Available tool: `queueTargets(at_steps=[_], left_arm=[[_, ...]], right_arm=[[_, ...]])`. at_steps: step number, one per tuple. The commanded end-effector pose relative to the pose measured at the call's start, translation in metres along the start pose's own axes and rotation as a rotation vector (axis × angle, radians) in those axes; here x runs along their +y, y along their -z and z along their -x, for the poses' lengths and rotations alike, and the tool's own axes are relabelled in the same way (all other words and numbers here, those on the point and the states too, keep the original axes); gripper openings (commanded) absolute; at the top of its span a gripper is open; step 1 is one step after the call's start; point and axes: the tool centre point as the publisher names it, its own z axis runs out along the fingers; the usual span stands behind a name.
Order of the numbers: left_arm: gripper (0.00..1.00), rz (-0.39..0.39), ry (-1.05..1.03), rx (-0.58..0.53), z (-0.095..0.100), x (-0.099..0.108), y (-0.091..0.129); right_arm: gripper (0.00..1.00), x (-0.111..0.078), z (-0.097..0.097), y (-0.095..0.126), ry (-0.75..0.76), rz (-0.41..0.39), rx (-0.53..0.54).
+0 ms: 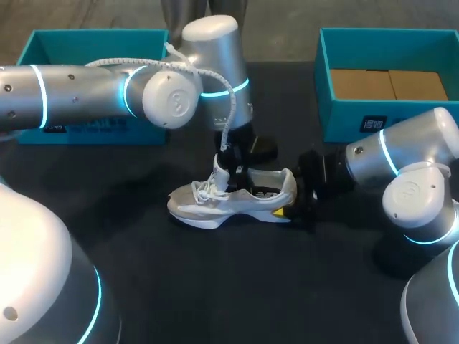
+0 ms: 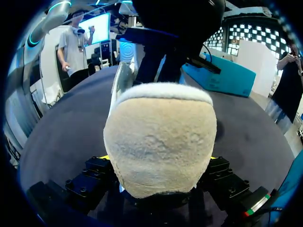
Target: Take the shoe out of the shoebox, open the shoe tongue, remove and reinsert the insole, then place the shoe into the shoebox
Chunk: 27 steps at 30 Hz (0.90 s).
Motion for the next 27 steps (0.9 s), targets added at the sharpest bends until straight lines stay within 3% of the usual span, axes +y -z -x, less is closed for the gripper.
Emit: queueTargets(at_steps=[1,27], left_arm=[[0.0,-0.052,-0.022,0.02,-0.002,0.01,0.011],[0.0,-0.296,-0.17,0.121,-0.006,0.005,0.048]], right_arm=[[0.0,-0.001,0.001,-0.001,-0.001,-0.006,-0.002],[0.0,-0.001,0.001,-0.001,-0.001,-0.006,-0.002]])
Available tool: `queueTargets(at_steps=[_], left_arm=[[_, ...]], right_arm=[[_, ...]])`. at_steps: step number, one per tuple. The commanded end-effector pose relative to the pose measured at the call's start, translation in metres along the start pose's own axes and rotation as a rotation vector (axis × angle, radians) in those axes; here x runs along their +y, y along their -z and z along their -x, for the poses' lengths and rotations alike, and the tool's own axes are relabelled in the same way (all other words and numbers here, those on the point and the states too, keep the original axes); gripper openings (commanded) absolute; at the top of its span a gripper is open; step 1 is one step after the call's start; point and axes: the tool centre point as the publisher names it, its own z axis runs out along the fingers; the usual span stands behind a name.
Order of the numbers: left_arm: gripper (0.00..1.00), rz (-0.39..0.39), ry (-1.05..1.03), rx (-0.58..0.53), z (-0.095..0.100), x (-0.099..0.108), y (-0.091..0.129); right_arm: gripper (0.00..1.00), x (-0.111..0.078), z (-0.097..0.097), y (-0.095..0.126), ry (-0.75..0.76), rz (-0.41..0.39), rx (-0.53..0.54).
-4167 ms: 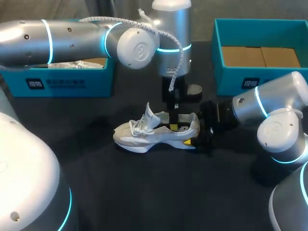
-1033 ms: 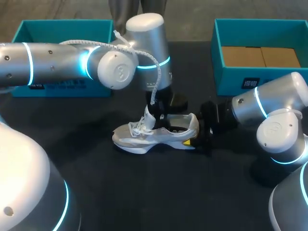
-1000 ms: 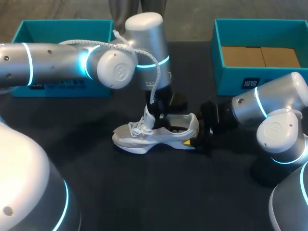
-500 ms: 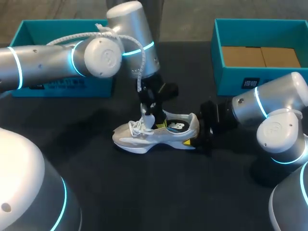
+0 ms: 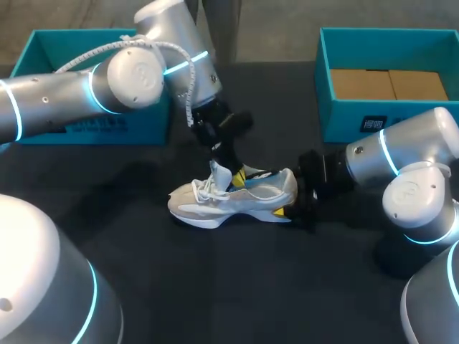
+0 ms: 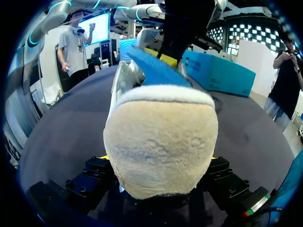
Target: Take the shoe out of the shoebox, open the shoe tongue, remove and reinsert the insole, then place the shoe into the shoebox
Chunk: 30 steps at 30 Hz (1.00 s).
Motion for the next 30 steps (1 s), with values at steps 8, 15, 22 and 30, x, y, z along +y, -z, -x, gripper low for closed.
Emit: queueTargets(at_steps=[8,15,22,30], left_arm=[[0.0,-0.07,-0.088,0.045,-0.003,-0.006,0.01],[0.0,-0.064,-0.139,0.039,-0.002,-0.024,0.013],[0.0,-0.061,-0.196,0.023,-0.004,-0.045,0.019],[0.0,-0.052,-0.24,0.02,-0.004,-0.061,0.021]], right_arm=[[0.0,0.0,0.001,-0.001,-0.001,-0.005,-0.001],[0.0,0.0,0.001,-0.001,-0.001,-0.005,-0.001],[0.0,0.0,0.001,-0.001,-0.001,-0.005,-0.001],[0.0,0.0,0.001,-0.001,-0.001,-0.005,-0.001]])
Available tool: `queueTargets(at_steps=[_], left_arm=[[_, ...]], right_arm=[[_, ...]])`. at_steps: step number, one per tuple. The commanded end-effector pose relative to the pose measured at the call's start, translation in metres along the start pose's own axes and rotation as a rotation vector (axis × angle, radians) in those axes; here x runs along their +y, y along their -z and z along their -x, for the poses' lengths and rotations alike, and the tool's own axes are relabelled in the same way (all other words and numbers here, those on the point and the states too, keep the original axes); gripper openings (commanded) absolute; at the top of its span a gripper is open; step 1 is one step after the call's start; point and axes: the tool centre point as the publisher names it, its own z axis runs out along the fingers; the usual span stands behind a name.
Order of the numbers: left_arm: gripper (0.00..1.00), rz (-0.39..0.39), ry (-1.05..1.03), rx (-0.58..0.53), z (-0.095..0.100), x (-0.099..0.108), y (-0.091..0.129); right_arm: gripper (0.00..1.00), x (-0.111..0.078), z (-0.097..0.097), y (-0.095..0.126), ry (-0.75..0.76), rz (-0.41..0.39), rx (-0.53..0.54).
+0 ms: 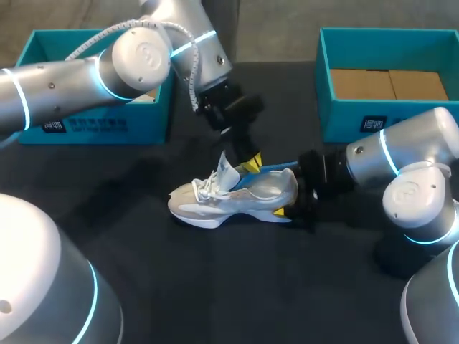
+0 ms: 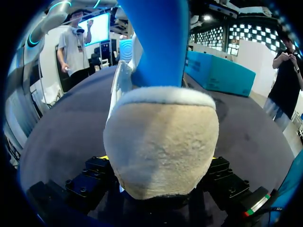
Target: Take the shoe out of the shoebox, open the shoe tongue, remove and reinsert the insole, then place the shoe into the shoebox
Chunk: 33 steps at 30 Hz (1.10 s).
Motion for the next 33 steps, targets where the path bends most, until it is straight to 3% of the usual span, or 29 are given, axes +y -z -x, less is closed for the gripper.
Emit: queueTargets(at_steps=[1,3,4,5,6,9,23,33], left_arm=[[0.0,0.011,-0.007,0.004,0.001,-0.006,-0.001],[0.0,0.012,-0.009,0.005,0.0,-0.006,-0.002],[0.15,0.013,-0.009,0.004,0.0,-0.007,-0.002],[0.49,0.013,-0.009,0.005,-0.001,-0.007,-0.003],[0.53,0.014,-0.009,0.004,-0.001,-0.007,-0.003],[1.0,0.022,-0.003,-0.005,-0.005,-0.007,-0.004],[1.0,0.06,0.006,-0.067,-0.033,-0.012,-0.002],[1.0,0.068,0.039,-0.097,-0.029,-0.006,-0.007]], right_arm=[[0.0,0.0,0.001,-0.001,-0.001,-0.005,-0.001],[0.0,0.0,0.001,-0.001,-0.001,-0.005,-0.001],[0.0,0.0,0.001,-0.001,-0.001,-0.005,-0.001],[0.0,0.0,0.001,-0.001,-0.001,-0.005,-0.001],[0.0,0.0,0.001,-0.001,-0.001,-0.005,-0.001],[0.0,0.0,0.001,-0.001,-0.001,-0.005,-0.001],[0.0,0.0,0.001,-0.001,-0.001,-0.005,-0.001],[0.0,0.0,0.001,-0.001,-0.001,-0.005,-0.001]])
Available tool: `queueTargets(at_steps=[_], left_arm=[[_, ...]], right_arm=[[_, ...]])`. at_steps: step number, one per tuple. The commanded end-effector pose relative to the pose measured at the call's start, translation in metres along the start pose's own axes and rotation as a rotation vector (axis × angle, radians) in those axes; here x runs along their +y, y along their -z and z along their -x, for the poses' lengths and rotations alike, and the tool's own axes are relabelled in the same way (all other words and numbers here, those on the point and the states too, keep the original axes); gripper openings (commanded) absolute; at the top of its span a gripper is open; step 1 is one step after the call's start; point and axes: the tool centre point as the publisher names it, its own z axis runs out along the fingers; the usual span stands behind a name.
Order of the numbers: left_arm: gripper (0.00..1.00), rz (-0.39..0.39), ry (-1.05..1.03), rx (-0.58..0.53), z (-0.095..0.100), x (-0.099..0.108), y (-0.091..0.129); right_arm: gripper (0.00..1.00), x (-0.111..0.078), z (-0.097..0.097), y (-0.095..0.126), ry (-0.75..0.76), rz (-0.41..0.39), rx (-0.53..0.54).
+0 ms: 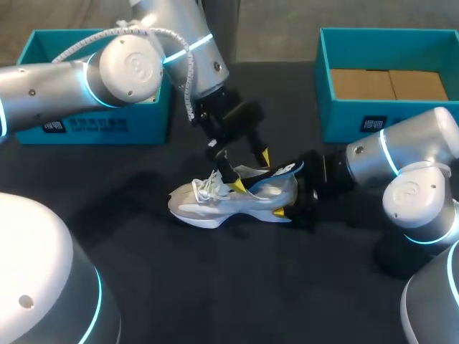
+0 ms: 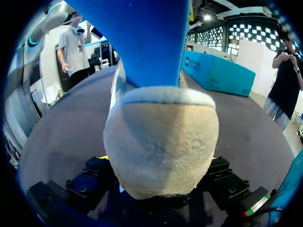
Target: Take the shoe out of the shoebox, open the shoe tongue, remove and reinsert the insole, then place the shoe into the shoebox
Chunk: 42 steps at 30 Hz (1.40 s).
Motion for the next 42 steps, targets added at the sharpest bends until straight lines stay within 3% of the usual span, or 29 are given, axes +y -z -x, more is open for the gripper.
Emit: queueTargets(at_steps=[1,3,6,7,11,15,24,42], left_arm=[[1.0,0.002,0.012,-0.018,0.003,0.003,-0.007],[0.95,-0.003,0.019,-0.012,0.007,0.004,-0.01],[0.66,-0.006,0.027,-0.004,0.012,0.006,-0.015],[0.5,-0.007,0.03,-0.002,0.014,0.006,-0.016],[0.3,-0.01,0.034,0.005,0.015,0.008,-0.017],[0.0,-0.019,0.04,0.011,0.015,0.011,-0.016],[0.0,-0.025,0.027,0.001,0.003,0.01,-0.006],[0.0,0.001,-0.04,-0.116,-0.029,-0.006,0.044]], right_arm=[[0.0,0.0,0.001,-0.001,-0.001,-0.005,-0.001],[0.0,0.0,0.001,-0.001,-0.001,-0.005,-0.001],[0.0,0.0,0.001,-0.001,-0.001,-0.005,-0.001],[0.0,0.0,0.001,-0.001,-0.001,-0.005,-0.001],[0.0,0.0,0.001,-0.001,-0.001,-0.005,-0.001],[0.0,0.0,0.001,-0.001,-0.001,-0.005,-0.001],[0.0,0.0,0.001,-0.001,-0.001,-0.005,-0.001],[0.0,0.0,0.001,-0.001,-0.001,-0.005,-0.001]])
